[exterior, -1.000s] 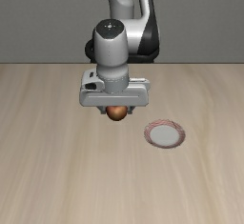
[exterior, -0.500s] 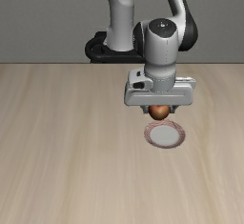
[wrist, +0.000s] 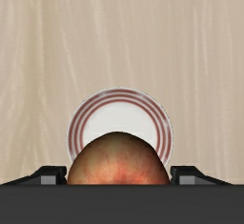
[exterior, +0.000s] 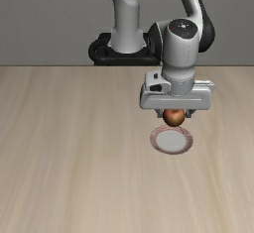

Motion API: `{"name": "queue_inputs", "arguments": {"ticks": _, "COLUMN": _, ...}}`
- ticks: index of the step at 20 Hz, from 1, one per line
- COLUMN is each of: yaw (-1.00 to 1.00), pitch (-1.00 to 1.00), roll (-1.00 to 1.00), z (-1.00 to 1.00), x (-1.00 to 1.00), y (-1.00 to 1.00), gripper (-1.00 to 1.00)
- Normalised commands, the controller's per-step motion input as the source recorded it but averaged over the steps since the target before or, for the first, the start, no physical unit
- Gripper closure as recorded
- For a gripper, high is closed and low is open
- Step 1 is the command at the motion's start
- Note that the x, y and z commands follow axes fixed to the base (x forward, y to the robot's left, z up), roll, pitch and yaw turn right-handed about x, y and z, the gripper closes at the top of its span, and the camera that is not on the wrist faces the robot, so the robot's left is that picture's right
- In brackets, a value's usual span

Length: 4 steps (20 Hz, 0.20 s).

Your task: Pick the apple and place it on the plate

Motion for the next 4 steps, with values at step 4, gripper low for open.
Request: {"name": "queue_inputs", "arguments": {"ticks": 4, "yaw": 0.00, "pitch": 0.00, "roll": 0.00, "z": 0.00, "x": 0.00, "y": 0.00, "gripper": -1.00}}
